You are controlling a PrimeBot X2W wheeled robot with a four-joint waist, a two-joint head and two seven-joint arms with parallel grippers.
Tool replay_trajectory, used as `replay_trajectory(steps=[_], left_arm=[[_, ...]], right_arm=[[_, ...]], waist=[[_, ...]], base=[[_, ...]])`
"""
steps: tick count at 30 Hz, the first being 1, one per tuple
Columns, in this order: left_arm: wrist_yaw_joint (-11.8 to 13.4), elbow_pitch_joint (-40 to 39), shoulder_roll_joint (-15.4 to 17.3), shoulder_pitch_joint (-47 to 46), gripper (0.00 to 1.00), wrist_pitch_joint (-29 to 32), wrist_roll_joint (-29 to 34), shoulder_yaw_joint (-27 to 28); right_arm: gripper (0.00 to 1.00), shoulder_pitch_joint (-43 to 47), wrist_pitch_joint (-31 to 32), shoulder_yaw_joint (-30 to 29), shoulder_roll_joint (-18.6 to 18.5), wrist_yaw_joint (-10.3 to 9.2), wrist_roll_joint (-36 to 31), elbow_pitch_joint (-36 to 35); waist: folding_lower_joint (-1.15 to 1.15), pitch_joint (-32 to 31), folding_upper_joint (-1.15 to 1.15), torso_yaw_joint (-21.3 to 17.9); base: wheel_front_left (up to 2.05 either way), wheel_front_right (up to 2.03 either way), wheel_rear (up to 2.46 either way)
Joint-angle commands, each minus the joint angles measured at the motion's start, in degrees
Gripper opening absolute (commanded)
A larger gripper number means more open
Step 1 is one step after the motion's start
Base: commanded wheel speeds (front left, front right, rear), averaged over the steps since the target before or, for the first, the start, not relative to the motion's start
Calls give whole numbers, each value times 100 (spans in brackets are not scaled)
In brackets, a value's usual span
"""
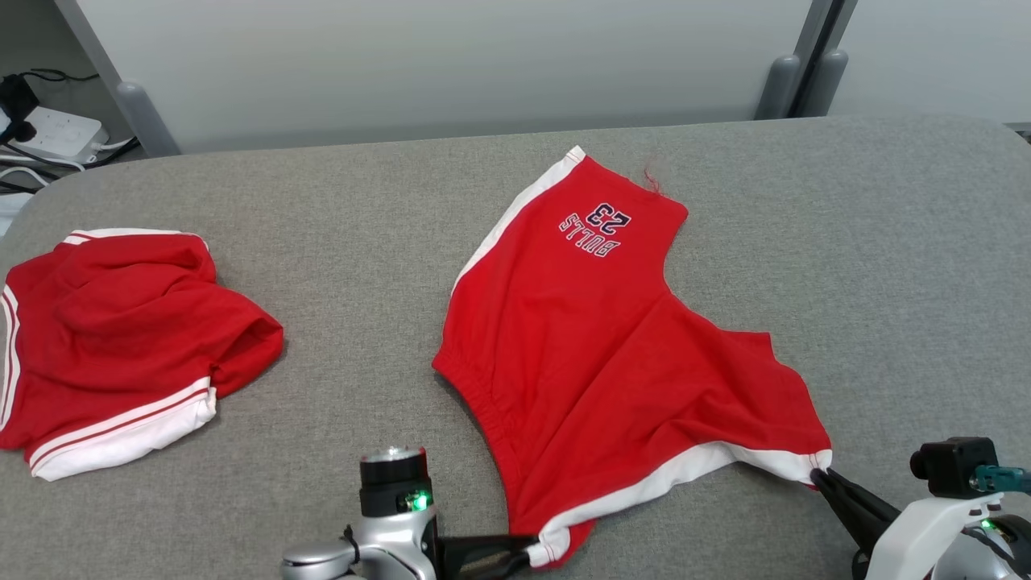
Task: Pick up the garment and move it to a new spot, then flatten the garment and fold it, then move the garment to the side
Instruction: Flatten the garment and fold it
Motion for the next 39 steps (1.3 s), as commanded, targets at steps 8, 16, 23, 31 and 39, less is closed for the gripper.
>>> replay_trajectory(steps=[8,16,23,31,39], left_arm=[[-1,251,-118,288,86,-12,-11,164],[-2,581,-145,235,100,-12,-874,224],[213,525,90,525,100,-12,-1424,710],[957,69,342,1075,100,-8,-2157,1433],[1825,-902,360,1688,100,-10,-2750,2470]], right_arm=[[11,256,405,-301,26,18,-208,-508],[100,352,377,-649,89,18,-604,-699],[100,382,-6,-965,127,18,-1086,-952],[100,308,-562,-881,337,18,-1411,-978],[100,110,-1244,-704,542,18,-1617,-855]], waist=[[0,-56,0,-40],[0,-218,0,38],[0,-375,0,200],[0,-635,0,407],[0,-727,0,459]], base=[[0,0,0],[0,0,0],[0,0,0],[0,0,0],[0,0,0]])
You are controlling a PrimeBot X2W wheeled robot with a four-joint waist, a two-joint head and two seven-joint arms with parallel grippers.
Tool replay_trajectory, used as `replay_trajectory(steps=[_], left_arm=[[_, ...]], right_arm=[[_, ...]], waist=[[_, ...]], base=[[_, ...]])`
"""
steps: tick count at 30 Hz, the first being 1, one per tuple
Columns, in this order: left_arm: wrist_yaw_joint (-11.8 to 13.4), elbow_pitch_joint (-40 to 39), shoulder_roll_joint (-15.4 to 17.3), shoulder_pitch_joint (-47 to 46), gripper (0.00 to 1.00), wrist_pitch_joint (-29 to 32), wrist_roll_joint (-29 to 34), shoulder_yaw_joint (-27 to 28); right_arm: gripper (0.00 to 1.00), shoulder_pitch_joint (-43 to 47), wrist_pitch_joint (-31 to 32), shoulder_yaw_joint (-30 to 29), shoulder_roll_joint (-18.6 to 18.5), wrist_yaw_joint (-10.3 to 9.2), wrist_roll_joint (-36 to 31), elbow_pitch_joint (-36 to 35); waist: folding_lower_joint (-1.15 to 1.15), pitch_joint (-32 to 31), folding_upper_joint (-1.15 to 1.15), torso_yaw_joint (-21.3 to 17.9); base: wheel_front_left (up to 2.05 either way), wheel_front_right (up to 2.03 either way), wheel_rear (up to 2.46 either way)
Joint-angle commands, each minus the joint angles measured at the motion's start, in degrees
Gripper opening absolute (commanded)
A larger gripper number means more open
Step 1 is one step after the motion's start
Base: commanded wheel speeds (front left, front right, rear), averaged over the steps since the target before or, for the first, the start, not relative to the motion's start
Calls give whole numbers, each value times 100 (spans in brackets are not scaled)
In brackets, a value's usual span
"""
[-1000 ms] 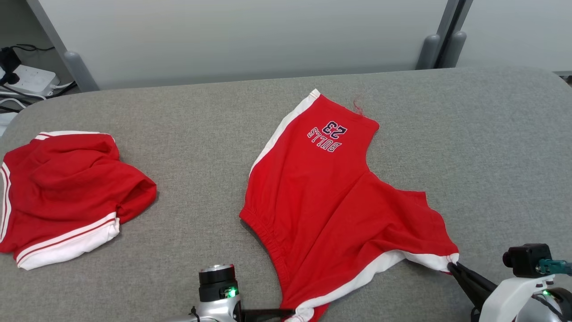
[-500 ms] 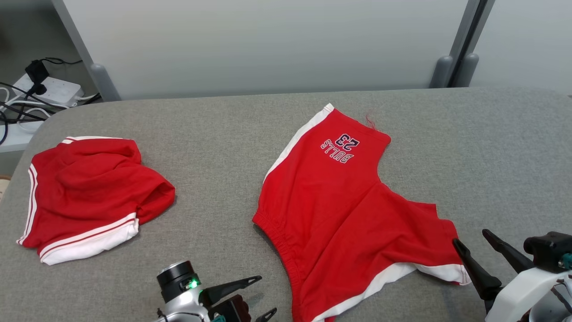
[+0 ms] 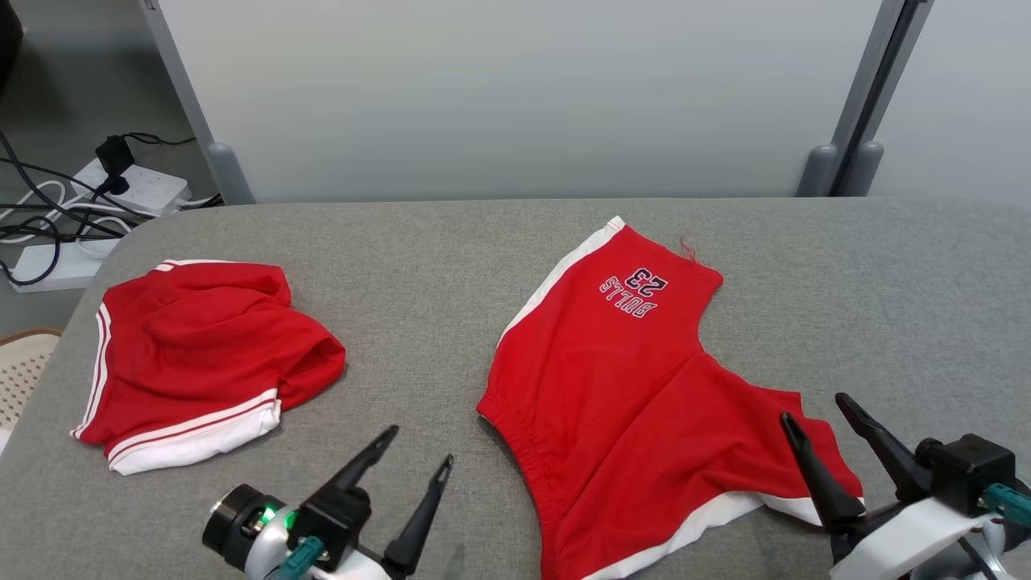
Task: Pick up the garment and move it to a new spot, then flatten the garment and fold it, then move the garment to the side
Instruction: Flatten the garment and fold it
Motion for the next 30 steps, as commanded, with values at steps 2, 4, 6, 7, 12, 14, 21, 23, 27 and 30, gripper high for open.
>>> replay_trajectory(steps=[2,4,6,7,12,14,21,23,27,30], left_arm=[[232,-331,52,-8,100,-33,-121,502],[462,-607,-45,216,100,-33,-195,860],[629,-850,-171,453,100,-33,-286,1218],[747,-1031,-270,661,100,-33,-303,1519],[858,-1344,-579,1183,100,-33,-256,2208],[909,-1391,-706,1324,100,-33,-217,2414],[800,-1461,-977,1664,100,-33,201,2788],[788,-1364,-885,1742,100,-33,561,2751],[759,-1277,-1016,1881,100,-33,877,2809],[659,-1198,-1135,1953,100,-33,972,2903]], right_arm=[[100,-243,-236,82,-48,18,-77,-36],[100,-304,-420,125,33,18,-105,49],[100,-354,-567,165,123,18,-120,122],[100,-390,-686,198,202,18,-154,181],[100,-381,-875,173,423,18,-205,252],[100,-350,-895,110,483,18,-240,205],[100,120,-903,-411,822,18,-439,-334],[100,325,-903,-459,886,18,-490,-361],[100,614,-904,-484,960,18,-532,-391],[100,687,-904,-479,967,18,-530,-417]], waist=[[0,-14,0,-16],[0,-34,0,-40],[0,-54,0,-64],[0,-81,0,-91],[0,-160,0,-170],[0,-172,0,-186],[0,-203,0,-180],[0,-219,0,-175],[0,-235,0,-184],[0,-238,0,-214]], base=[[0,0,0],[0,0,0],[0,0,0],[0,0,0],[0,0,0],[0,0,0],[0,0,0],[0,0,0],[0,0,0],[0,0,0]])
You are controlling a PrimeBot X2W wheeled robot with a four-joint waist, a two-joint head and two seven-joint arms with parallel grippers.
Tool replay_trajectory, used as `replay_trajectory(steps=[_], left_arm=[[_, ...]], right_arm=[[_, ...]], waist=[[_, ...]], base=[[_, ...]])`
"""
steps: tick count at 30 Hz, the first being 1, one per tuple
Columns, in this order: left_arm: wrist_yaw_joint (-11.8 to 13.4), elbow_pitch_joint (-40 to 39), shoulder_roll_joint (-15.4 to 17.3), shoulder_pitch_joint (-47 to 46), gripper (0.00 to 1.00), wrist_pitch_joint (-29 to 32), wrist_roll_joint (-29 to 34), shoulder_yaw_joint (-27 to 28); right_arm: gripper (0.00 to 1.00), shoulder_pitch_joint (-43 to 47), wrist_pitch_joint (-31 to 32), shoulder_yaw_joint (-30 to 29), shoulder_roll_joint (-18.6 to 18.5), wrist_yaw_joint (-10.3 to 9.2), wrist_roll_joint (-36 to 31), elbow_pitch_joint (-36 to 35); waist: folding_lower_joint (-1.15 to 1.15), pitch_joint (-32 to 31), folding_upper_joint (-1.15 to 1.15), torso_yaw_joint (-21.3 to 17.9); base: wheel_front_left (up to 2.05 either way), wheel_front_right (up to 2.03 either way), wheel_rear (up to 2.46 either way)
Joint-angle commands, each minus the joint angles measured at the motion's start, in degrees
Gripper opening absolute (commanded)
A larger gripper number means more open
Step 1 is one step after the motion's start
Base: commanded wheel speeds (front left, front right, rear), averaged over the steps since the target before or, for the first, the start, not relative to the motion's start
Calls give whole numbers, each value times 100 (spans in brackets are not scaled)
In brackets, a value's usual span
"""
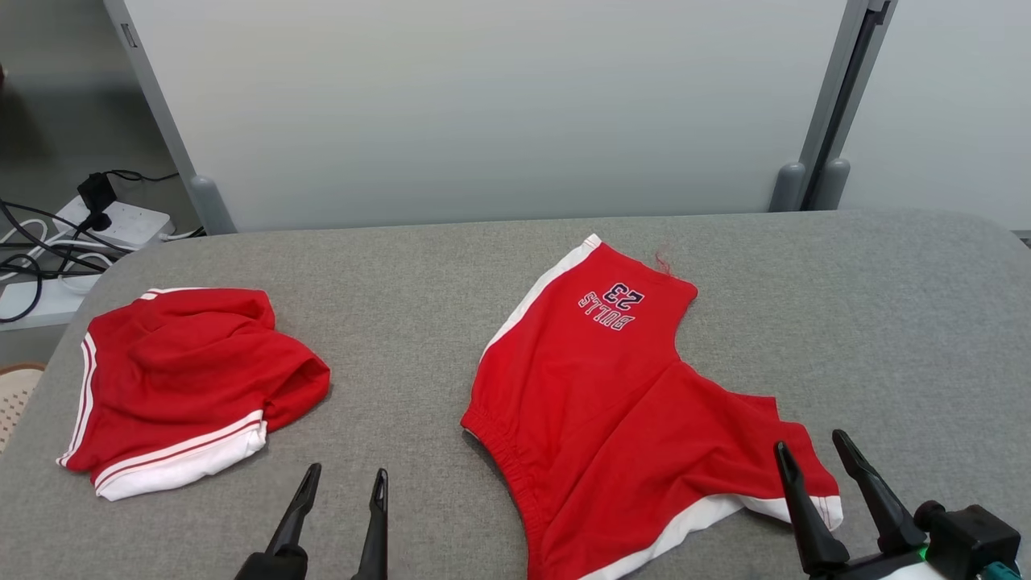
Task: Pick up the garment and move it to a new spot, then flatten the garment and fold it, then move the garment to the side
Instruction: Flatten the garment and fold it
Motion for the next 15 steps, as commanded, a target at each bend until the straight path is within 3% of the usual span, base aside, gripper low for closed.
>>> replay_trajectory(steps=[1,8,15], left_arm=[[-82,-48,-18,-150,100,-32,101,279],[-318,132,-189,-167,100,-32,192,443],[-747,718,-335,-491,100,-32,-13,478]], right_arm=[[100,-82,-76,83,-72,19,-12,-173],[100,-113,-76,93,-106,19,18,-216],[100,-150,-76,131,-168,19,49,-274]], waist=[[0,2,0,-26],[0,22,0,-68],[0,126,0,-109]], base=[[0,0,0],[0,0,0],[0,0,0]])
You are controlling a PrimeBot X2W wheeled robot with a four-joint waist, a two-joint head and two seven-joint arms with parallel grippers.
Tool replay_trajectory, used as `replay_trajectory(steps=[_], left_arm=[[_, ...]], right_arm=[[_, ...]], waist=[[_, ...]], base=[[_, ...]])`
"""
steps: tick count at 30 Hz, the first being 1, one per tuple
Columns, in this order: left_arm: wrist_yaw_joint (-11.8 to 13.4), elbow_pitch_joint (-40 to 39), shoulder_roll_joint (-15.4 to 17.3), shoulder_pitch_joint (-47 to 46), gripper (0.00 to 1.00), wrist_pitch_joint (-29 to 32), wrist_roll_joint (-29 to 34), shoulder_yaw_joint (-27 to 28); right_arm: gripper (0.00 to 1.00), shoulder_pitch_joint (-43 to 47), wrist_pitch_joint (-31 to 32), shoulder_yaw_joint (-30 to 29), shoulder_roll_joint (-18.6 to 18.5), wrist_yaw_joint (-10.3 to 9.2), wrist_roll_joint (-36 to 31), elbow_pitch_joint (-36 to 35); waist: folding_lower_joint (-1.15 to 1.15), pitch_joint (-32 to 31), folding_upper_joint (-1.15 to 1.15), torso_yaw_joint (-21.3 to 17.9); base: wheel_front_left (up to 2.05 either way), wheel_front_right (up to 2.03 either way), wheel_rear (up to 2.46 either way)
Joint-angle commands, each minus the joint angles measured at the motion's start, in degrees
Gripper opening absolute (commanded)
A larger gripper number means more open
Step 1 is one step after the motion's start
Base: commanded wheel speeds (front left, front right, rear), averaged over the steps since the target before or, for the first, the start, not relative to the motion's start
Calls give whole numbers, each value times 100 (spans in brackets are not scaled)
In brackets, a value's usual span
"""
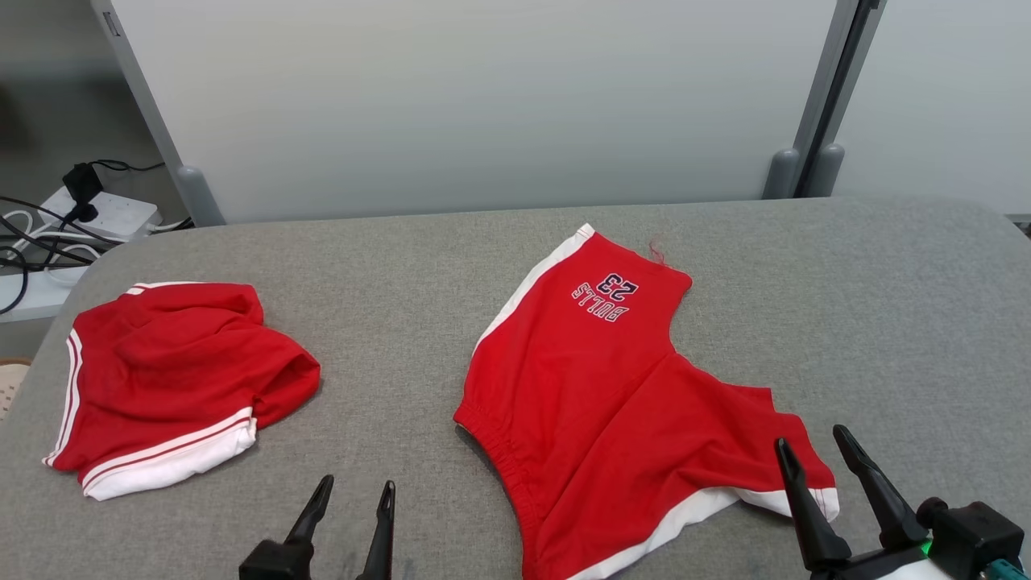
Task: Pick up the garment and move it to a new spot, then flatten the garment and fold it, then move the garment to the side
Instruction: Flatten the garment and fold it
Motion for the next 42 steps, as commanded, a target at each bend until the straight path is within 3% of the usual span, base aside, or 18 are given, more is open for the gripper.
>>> replay_trajectory(steps=[1,24,35,36,37,39,40,42], left_arm=[[-78,-16,-20,-482,100,-8,-57,197],[-1112,2532,-529,-3064,100,1153,-587,-190],[-1284,3464,-586,-3717,100,1448,-594,-348],[-1329,3548,-595,-3756,96,1492,-626,-355],[-1375,3619,-609,-3789,85,1531,-679,-347],[-1472,3733,-628,-3855,25,1578,-739,-371],[-1520,3766,-636,-3883,0,1563,-769,-381],[-1581,3816,-644,-3940,0,1494,-780,-419]], right_arm=[[100,-162,-76,122,-120,19,32,-214],[100,-601,-76,284,-347,19,64,-349],[100,-784,-76,330,-394,19,72,-404],[100,-806,-76,337,-395,19,73,-404],[100,-827,-76,337,-395,19,70,-406],[100,-864,-76,332,-397,19,62,-406],[100,-877,-76,327,-398,19,60,-407],[100,-892,-76,317,-401,19,56,-406]], waist=[[0,47,0,-27],[0,983,0,-487],[0,1287,0,-551],[0,1303,0,-554],[0,1323,0,-559],[0,1347,0,-565],[0,1353,0,-567],[0,1352,0,-568]], base=[[0,0,0],[0,0,0],[0,0,0],[0,0,0],[0,0,0],[0,0,0],[0,0,0],[0,0,0]])
